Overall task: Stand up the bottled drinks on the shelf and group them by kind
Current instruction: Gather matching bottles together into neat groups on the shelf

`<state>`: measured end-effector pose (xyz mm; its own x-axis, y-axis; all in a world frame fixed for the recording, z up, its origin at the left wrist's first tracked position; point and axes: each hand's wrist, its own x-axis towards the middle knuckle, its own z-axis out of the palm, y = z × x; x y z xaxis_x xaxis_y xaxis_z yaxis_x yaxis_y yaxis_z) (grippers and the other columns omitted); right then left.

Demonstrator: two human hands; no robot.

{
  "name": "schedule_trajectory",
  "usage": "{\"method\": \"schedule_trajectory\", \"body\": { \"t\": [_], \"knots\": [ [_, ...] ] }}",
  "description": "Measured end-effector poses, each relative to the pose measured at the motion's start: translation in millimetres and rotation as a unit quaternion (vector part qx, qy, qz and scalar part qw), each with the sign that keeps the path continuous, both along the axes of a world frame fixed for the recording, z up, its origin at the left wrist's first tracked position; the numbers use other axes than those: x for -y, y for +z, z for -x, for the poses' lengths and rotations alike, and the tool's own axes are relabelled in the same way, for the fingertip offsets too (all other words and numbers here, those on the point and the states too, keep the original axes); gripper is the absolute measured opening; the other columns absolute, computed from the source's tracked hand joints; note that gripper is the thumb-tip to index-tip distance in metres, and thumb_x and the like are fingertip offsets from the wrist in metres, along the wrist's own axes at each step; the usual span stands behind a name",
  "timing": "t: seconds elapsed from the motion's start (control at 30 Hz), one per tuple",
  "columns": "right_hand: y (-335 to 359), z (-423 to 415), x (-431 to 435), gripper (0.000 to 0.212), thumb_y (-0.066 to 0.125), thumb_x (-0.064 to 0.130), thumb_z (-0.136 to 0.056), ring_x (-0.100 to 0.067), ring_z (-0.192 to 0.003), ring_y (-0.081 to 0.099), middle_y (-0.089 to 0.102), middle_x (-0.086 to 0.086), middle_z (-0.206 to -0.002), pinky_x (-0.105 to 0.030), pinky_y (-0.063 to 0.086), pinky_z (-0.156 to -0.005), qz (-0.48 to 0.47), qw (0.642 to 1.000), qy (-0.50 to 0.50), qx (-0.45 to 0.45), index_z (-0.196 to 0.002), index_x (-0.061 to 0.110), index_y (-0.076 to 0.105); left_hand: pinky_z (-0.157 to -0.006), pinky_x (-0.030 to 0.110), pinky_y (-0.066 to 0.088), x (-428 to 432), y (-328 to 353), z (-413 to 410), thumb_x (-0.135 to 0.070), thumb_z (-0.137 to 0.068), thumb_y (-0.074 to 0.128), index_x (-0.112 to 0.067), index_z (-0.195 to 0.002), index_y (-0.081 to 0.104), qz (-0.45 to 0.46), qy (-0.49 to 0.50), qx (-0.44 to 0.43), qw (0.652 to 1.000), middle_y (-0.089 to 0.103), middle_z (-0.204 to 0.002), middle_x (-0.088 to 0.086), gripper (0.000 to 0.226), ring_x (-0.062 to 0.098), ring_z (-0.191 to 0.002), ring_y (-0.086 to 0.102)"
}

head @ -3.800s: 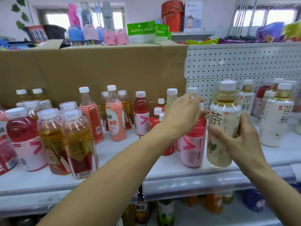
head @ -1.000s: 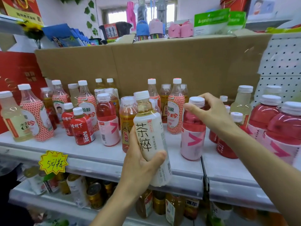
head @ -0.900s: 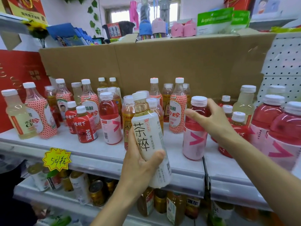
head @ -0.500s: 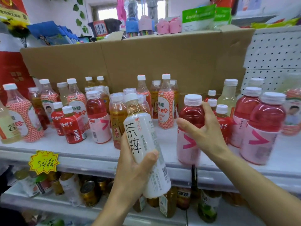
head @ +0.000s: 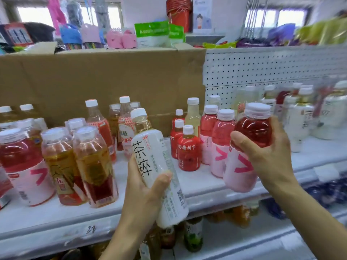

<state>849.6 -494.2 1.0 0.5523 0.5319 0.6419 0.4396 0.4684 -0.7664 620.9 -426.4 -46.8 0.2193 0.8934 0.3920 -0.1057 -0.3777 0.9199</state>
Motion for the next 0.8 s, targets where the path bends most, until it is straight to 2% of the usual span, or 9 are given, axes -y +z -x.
{"method": "schedule_trajectory", "body": {
  "t": [0.07, 0.17, 0.27, 0.37, 0.47, 0.57, 0.63, 0.7, 0.8],
  "knots": [
    [-1.9, -10.6, 5.1, 0.041, 0.081, 0.025, -0.078, 0.0, -0.083, 0.068, 0.07, 0.014, -0.092, -0.022, 0.054, -0.071, 0.009, 1.0, -0.025, -0.003, -0.11, 0.026, 0.056, -0.063, 0.019, 0.057, 0.4, 1.3, -7.7, -0.042, -0.064, 0.072, -0.042, -0.122, 0.045, -0.001, -0.018, -0.004, 1.0, 0.068, -0.1, -0.022, 0.064, 0.004, -0.092, 0.069],
    [-5.4, -17.8, 14.0, 0.037, 0.079, 0.027, -0.078, 0.006, -0.081, 0.066, 0.066, 0.015, -0.089, -0.013, 0.051, -0.062, 0.015, 0.999, -0.043, -0.008, -0.105, 0.032, 0.054, -0.065, 0.022, 0.058, 2.4, 3.3, -20.4, -0.047, -0.06, 0.071, -0.041, -0.121, 0.047, -0.01, -0.05, -0.006, 0.999, 0.069, -0.101, -0.018, 0.067, 0.007, -0.093, 0.07],
    [-9.9, -27.5, 28.0, 0.035, 0.079, 0.023, -0.079, 0.007, -0.076, 0.065, 0.064, 0.011, -0.089, -0.008, 0.049, -0.057, 0.02, 0.999, -0.044, -0.011, -0.1, 0.033, 0.052, -0.064, 0.019, 0.057, 11.0, 3.0, -40.4, -0.051, -0.055, 0.068, -0.041, -0.121, 0.048, -0.018, -0.073, -0.004, 0.997, 0.069, -0.102, -0.019, 0.07, 0.005, -0.092, 0.069],
    [-13.6, -50.1, 46.2, 0.035, 0.079, 0.023, -0.079, 0.003, -0.074, 0.066, 0.066, 0.012, -0.086, -0.015, 0.052, -0.056, 0.034, 0.998, -0.045, -0.014, -0.098, 0.035, 0.053, -0.06, 0.018, 0.057, 24.2, 3.1, -69.1, -0.054, -0.051, 0.068, -0.041, -0.121, 0.047, -0.013, -0.089, 0.005, 0.996, 0.069, -0.1, -0.021, 0.074, 0.004, -0.09, 0.07],
    [-13.8, -86.7, 63.3, 0.034, 0.079, 0.028, -0.076, 0.002, -0.076, 0.066, 0.066, 0.02, -0.088, -0.018, 0.051, -0.062, 0.043, 0.998, -0.052, -0.011, -0.097, 0.036, 0.053, -0.061, 0.022, 0.059, 38.4, 3.7, -108.2, -0.054, -0.051, 0.069, -0.038, -0.126, 0.047, -0.021, -0.109, 0.007, 0.994, 0.07, -0.101, -0.018, 0.08, 0.007, -0.091, 0.071],
    [-11.7, -134.5, 81.8, 0.034, 0.079, 0.033, -0.074, 0.0, -0.076, 0.066, 0.067, 0.015, -0.088, -0.022, 0.05, -0.065, 0.05, 0.997, -0.051, -0.005, -0.096, 0.036, 0.053, -0.062, 0.022, 0.059, 54.6, 0.9, -158.6, -0.051, -0.051, 0.07, -0.041, -0.127, 0.047, -0.022, -0.118, 0.02, 0.993, 0.07, -0.103, -0.016, 0.081, 0.008, -0.093, 0.07],
    [-10.8, -172.0, 97.6, 0.037, 0.076, 0.043, -0.067, -0.004, -0.078, 0.068, 0.068, 0.016, -0.089, -0.027, 0.055, -0.062, 0.064, 0.997, -0.044, -0.002, -0.097, 0.035, 0.055, -0.066, 0.03, 0.061, 65.4, -3.3, -197.8, -0.052, -0.051, 0.071, -0.047, -0.123, 0.049, -0.019, -0.119, 0.025, 0.992, 0.07, -0.104, -0.015, 0.075, 0.009, -0.095, 0.07],
    [-10.0, -213.5, 115.1, 0.042, 0.075, 0.046, -0.062, -0.008, -0.078, 0.069, 0.068, 0.015, -0.089, -0.036, 0.06, -0.06, 0.081, 0.996, -0.046, -0.001, -0.097, 0.035, 0.056, -0.076, 0.042, 0.061, 74.8, -6.0, -237.5, -0.053, -0.051, 0.071, -0.044, -0.122, 0.05, -0.015, -0.115, 0.03, 0.993, 0.07, -0.106, -0.012, 0.074, 0.012, -0.097, 0.07],
    [-8.2, -278.9, 137.7, 0.037, 0.081, 0.034, -0.069, -0.009, -0.077, 0.07, 0.069, 0.008, -0.087, -0.03, 0.058, -0.054, 0.093, 0.993, -0.066, -0.003, -0.098, 0.035, 0.058, -0.079, 0.044, 0.059, 89.3, -8.1, -294.0, -0.054, -0.05, 0.07, -0.041, -0.121, 0.05, -0.003, -0.104, 0.042, 0.994, 0.07, -0.105, -0.014, 0.075, 0.01, -0.095, 0.07]
  ]
}}
